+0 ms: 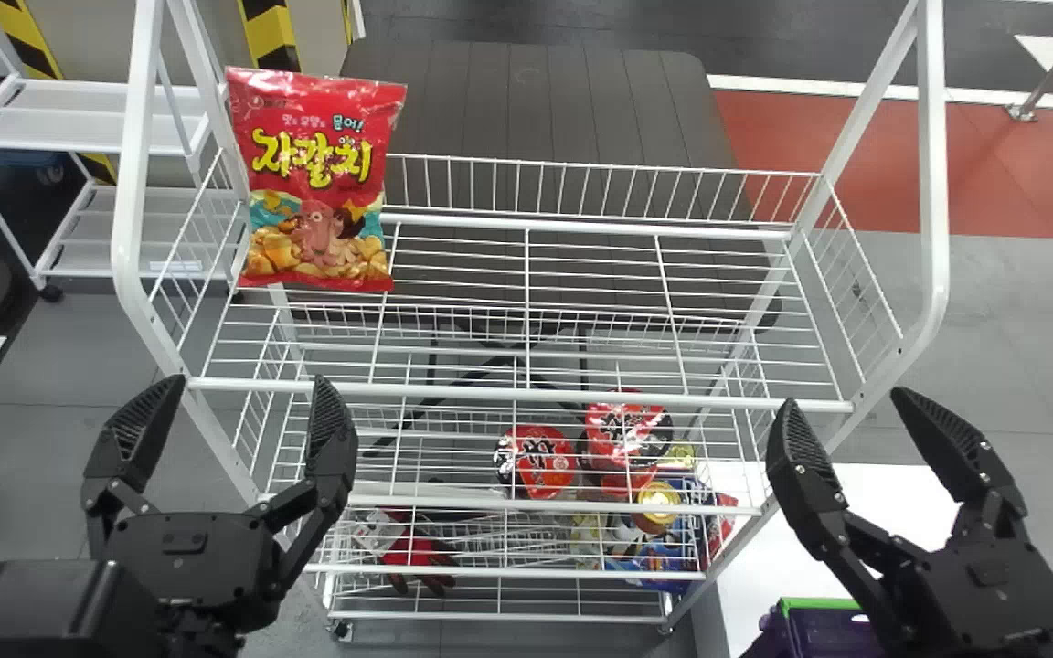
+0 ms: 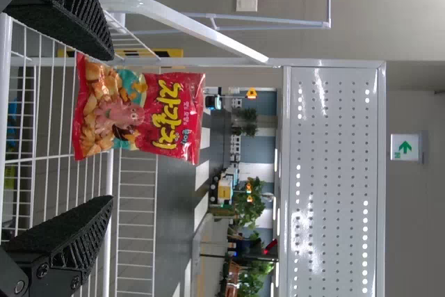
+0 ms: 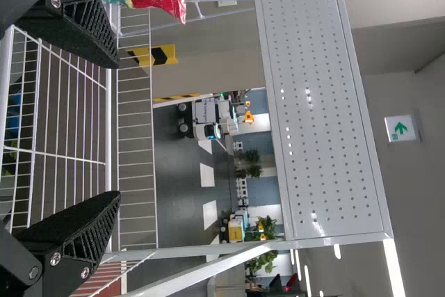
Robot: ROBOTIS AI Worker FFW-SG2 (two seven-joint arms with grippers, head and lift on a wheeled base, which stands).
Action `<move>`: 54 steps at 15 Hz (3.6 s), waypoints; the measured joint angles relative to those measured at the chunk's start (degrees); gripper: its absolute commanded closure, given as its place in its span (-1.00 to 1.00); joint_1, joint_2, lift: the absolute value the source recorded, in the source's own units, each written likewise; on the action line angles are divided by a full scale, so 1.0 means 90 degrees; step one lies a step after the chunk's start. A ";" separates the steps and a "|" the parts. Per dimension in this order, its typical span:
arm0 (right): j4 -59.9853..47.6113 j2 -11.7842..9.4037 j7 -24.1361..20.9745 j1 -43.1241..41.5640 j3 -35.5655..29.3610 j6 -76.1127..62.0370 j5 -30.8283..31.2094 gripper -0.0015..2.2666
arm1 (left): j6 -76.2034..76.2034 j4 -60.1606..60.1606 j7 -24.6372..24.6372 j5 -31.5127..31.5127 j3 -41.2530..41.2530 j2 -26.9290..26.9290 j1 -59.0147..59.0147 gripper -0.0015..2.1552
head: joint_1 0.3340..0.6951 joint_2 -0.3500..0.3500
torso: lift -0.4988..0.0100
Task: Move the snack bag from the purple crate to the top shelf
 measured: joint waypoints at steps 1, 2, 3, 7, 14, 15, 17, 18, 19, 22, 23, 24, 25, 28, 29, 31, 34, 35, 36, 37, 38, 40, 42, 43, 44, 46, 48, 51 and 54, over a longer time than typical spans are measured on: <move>0.0002 0.0001 0.0000 0.0000 0.0000 0.0000 0.0001 -0.84 | 0.0000 0.0006 0.0000 -0.0002 0.0002 0.0000 -0.0004 -0.91 | 1.00 -0.21 | 0.96; 0.0006 0.0001 0.0000 0.0000 -0.0001 0.0000 0.0003 -0.84 | -0.0001 0.0010 0.0000 -0.0003 0.0004 0.0000 -0.0006 -0.91 | 1.00 -0.21 | 0.96; 0.0011 0.0001 0.0000 0.0000 -0.0007 0.0000 0.0004 -0.84 | -0.0001 0.0013 0.0000 -0.0003 0.0007 0.0000 -0.0008 -0.91 | 1.00 -0.21 | 0.96; 0.0013 0.0001 0.0009 0.0002 -0.0029 0.0000 0.0003 -0.84 | -0.0001 0.0021 0.0000 -0.0004 0.0021 0.0000 -0.0016 -0.91 | 1.00 -0.21 | 0.96; 0.0014 0.0001 0.0009 0.0009 -0.0021 -0.0068 0.0025 -0.84 | 0.0018 0.0050 -0.0008 0.0005 0.0031 0.0008 -0.0047 -0.91 | 1.00 -0.20 | 0.91; 0.0014 0.0001 0.0001 0.0009 -0.0018 -0.0054 0.0025 -0.84 | 0.0019 0.0052 -0.0011 0.0005 0.0031 0.0009 -0.0047 -0.91 | 1.00 -0.21 | 0.89; 0.0014 0.0001 -0.0001 0.0001 -0.0006 -0.0029 0.0034 -0.84 | 0.0019 0.0052 -0.0021 0.0011 0.0031 0.0008 -0.0048 -0.91 | 1.00 -0.20 | 0.86; 0.0014 0.0001 0.0000 -0.0004 0.0000 -0.0023 0.0041 -0.84 | 0.0018 0.0052 -0.0027 0.0020 0.0031 0.0008 -0.0048 -0.91 | 1.00 -0.20 | 0.84; 0.0018 0.0002 0.0000 -0.0008 0.0006 -0.0020 0.0045 -0.84 | 0.0018 0.0047 -0.0029 0.0028 0.0034 0.0008 -0.0048 -0.91 | 1.00 -0.20 | 0.83; 0.0021 0.0002 0.0000 -0.0019 0.0002 -0.0020 0.0048 -0.84 | 0.0018 0.0035 -0.0029 0.0035 0.0041 0.0008 -0.0048 -0.91 | 1.00 -0.20 | 0.78; 0.0024 0.0002 0.0000 -0.0020 0.0001 -0.0020 0.0048 -0.84 | 0.0019 0.0035 -0.0029 0.0035 0.0041 0.0008 -0.0048 -0.91 | 1.00 -0.20 | 0.77; 0.0028 0.0001 0.0000 -0.0020 0.0001 -0.0020 0.0048 -0.84 | 0.0019 0.0035 -0.0029 0.0035 0.0041 0.0007 -0.0048 -0.91 | 1.00 -0.20 | 0.75; 0.0031 0.0001 0.0000 -0.0020 0.0001 -0.0020 0.0048 -0.84 | 0.0018 0.0035 -0.0029 0.0035 0.0041 0.0004 -0.0048 -0.91 | 1.00 -0.20 | 0.74; 0.0054 0.0001 0.0000 -0.0013 0.0000 -0.0035 0.0053 -0.84 | 0.0018 0.0036 -0.0029 0.0035 0.0041 0.0003 -0.0048 -0.91 | 1.00 -0.20 | 0.69; 0.0066 0.0001 0.0000 -0.0011 0.0000 -0.0050 0.0054 -0.84 | 0.0018 0.0039 -0.0029 0.0035 0.0041 0.0006 -0.0049 -0.91 | 1.00 -0.20 | 0.67; 0.0087 0.0001 0.0005 -0.0004 0.0000 -0.0095 0.0057 -0.84 | 0.0019 0.0043 -0.0029 0.0035 0.0042 0.0004 -0.0055 -0.91 | 1.00 -0.20 | 0.64; 0.0093 0.0001 0.0008 0.0000 0.0000 -0.0134 0.0057 -0.84 | 0.0017 0.0044 -0.0031 0.0044 0.0044 0.0000 -0.0058 -0.91 | 1.00 -0.20 | 0.59; 0.0095 0.0001 0.0002 0.0000 0.0000 -0.0136 0.0057 -0.84 | 0.0017 0.0043 -0.0031 0.0044 0.0046 0.0000 -0.0058 -0.91 | 1.00 -0.20 | 0.58; 0.0096 0.0001 -0.0010 0.0000 0.0000 -0.0137 0.0057 -0.84 | 0.0017 0.0044 -0.0032 0.0045 0.0046 0.0000 -0.0060 -0.91 | 1.00 -0.20 | 0.56; 0.0096 0.0001 -0.0025 0.0000 0.0000 -0.0137 0.0058 -0.84 | 0.0017 0.0049 -0.0036 0.0045 0.0046 0.0000 -0.0065 -0.91 | 1.00 -0.20 | 0.55; 0.0095 0.0001 -0.0029 -0.0003 0.0000 -0.0137 0.0061 -0.84 | 0.0017 0.0051 -0.0038 0.0045 0.0046 0.0000 -0.0070 -0.91 | 1.00 -0.21 | 0.53; 0.0095 0.0007 -0.0029 -0.0009 0.0000 -0.0137 0.0070 -0.84 | 0.0018 0.0060 -0.0039 0.0052 0.0045 0.0000 -0.0080 -0.91 | 1.00 -0.21 | 0.50; 0.0099 0.0010 -0.0032 -0.0016 0.0000 -0.0125 0.0076 -0.84 | 0.0019 0.0070 -0.0039 0.0055 0.0044 0.0000 -0.0093 -0.91 | 1.00 -0.21 | 0.47; 0.0101 0.0011 -0.0038 -0.0021 0.0000 -0.0122 0.0077 -0.84 | 0.0019 0.0078 -0.0039 0.0060 0.0042 0.0000 -0.0105 -0.91 | 1.00 -0.21 | 0.45; 0.0101 0.0011 -0.0046 -0.0025 0.0000 -0.0120 0.0087 -0.84 | 0.0019 0.0086 -0.0039 0.0065 0.0042 0.0000 -0.0112 -0.91 | 1.00 -0.21 | 0.43; 0.0101 0.0011 -0.0066 -0.0028 0.0000 -0.0118 0.0111 -0.84 | 0.0015 0.0091 -0.0039 0.0079 0.0041 0.0000 -0.0115 -0.91 | 1.00 -0.21 | 0.40; 0.0101 0.0005 -0.0069 -0.0029 0.0000 -0.0117 0.0124 -0.84 | 0.0013 0.0092 -0.0039 0.0079 0.0041 0.0000 -0.0116 -0.91 | 1.00 -0.21 | 0.37; 0.0101 -0.0003 -0.0069 -0.0029 0.0000 -0.0118 0.0152 -0.84 | 0.0015 0.0091 -0.0039 0.0074 0.0041 0.0003 -0.0116 -0.91 | 1.00 -0.21 | 0.33; 0.0101 -0.0014 -0.0069 -0.0021 0.0000 -0.0118 0.0182 -0.84 | 0.0016 0.0083 -0.0039 0.0073 0.0041 0.0006 -0.0116 -0.91 | 1.00 -0.21 | 0.28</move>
